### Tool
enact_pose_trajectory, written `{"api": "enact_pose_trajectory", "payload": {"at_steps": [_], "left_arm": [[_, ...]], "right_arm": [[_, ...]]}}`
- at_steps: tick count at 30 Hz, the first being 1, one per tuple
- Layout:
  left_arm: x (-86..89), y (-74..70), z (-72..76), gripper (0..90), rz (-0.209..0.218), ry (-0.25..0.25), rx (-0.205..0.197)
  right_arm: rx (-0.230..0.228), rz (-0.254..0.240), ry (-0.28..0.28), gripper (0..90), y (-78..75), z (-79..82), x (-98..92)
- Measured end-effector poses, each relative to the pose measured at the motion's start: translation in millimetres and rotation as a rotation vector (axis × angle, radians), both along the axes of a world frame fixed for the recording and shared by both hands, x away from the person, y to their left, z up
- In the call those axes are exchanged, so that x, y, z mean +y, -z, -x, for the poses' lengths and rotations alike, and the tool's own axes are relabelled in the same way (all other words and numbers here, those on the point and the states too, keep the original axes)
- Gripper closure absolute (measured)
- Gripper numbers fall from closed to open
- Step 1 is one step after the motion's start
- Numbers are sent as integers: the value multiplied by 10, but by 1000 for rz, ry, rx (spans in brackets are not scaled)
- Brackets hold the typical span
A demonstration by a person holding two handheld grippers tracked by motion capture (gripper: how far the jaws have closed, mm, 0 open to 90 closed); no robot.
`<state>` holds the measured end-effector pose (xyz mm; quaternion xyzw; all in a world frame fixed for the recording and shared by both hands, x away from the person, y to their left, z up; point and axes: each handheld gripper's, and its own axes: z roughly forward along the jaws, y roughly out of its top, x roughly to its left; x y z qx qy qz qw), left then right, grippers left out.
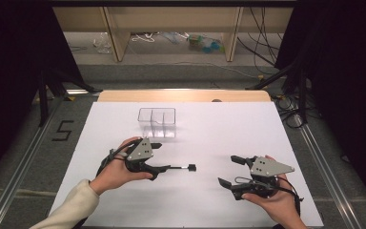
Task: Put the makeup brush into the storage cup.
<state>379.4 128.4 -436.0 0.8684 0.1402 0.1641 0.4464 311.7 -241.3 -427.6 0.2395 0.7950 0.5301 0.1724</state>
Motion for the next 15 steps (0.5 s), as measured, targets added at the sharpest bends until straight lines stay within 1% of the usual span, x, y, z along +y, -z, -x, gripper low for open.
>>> {"api": "enact_pose_trajectory", "payload": {"at_steps": [1, 2, 3, 4, 6, 7, 8, 10, 12, 13, 14, 15], "left_arm": [[-16, -6, -11, 233, -19, 8, -6], [-36, -5, -23, 233, -25, 14, -10], [-58, -13, -35, 239, -36, 21, -2], [-81, -20, -53, 244, -47, 29, -5], [-120, -46, -93, 270, -92, 53, -16], [-143, -59, -113, 290, -110, 64, -8], [-165, -66, -129, 303, -125, 79, -5], [-220, -68, -153, 314, -135, 92, 9], [-261, -72, -192, 344, -183, 121, 20], [-278, -73, -215, 356, -221, 144, 22], [-301, -66, -238, 366, -255, 160, 32], [-329, -49, -254, 366, -277, 164, 40]], "right_arm": [[1, 0, 0, 167, 0, 0, 0], [1, 0, 0, 167, 0, 0, 0], [1, -1, 0, 167, 0, -1, 1], [-6, -22, -6, 167, 15, -10, 15], [-8, -23, -3, 167, 17, -10, 16], [4, -8, -4, 168, 8, -3, 8], [-1, -14, -11, 170, 15, -9, 15], [-2, -12, -12, 172, 15, -9, 15], [-5, -12, -15, 175, 17, -12, 15], [2, -13, -15, 176, 18, -11, 15], [2, -8, -14, 178, 18, -12, 13], [2, -8, -14, 178, 18, -12, 13]]}}
